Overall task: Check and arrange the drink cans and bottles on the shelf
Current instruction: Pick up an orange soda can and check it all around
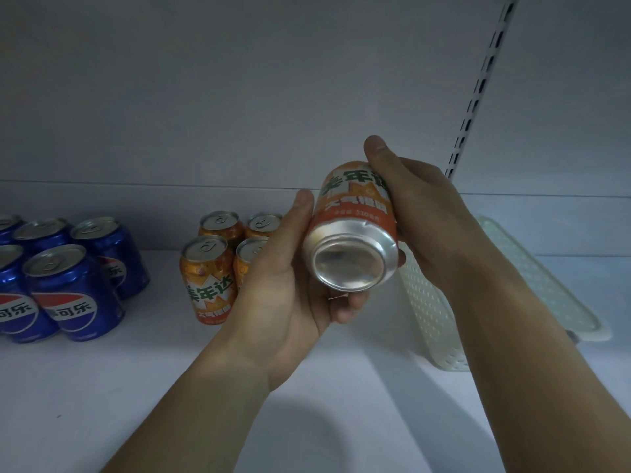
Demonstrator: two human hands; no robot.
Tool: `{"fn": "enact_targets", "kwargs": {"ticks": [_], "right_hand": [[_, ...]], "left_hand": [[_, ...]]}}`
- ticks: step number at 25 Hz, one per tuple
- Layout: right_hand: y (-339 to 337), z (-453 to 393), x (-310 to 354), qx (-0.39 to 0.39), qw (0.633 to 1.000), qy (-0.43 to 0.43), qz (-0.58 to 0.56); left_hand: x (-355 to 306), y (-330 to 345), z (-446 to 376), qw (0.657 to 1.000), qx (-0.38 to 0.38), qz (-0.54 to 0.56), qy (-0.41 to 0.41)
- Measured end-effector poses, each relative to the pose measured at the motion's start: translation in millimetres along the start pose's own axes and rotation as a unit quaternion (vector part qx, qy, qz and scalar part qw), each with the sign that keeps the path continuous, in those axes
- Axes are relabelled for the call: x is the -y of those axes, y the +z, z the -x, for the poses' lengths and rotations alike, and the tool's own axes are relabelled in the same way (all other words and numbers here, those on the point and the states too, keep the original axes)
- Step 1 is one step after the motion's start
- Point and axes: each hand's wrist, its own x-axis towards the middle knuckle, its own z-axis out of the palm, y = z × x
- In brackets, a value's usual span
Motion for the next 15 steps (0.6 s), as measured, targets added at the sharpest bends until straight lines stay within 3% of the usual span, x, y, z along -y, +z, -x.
{"fn": "enact_targets", "kwargs": {"ticks": [3, 7, 15], "right_hand": [[-0.7, -0.5, -1.1, -0.012, 1.000, -0.019, -0.001], [-8.5, 1.2, 3.5, 0.008, 0.998, -0.036, -0.047], [-30.4, -1.4, 6.4, 0.119, 0.979, -0.155, -0.054]], "left_hand": [[-0.9, 2.0, 1.7, 1.000, 0.020, -0.019, 0.012], [-0.6, -0.8, 1.5, 0.991, -0.023, -0.117, 0.059], [-3.6, -2.3, 3.2, 0.932, -0.036, -0.290, 0.212]]}}
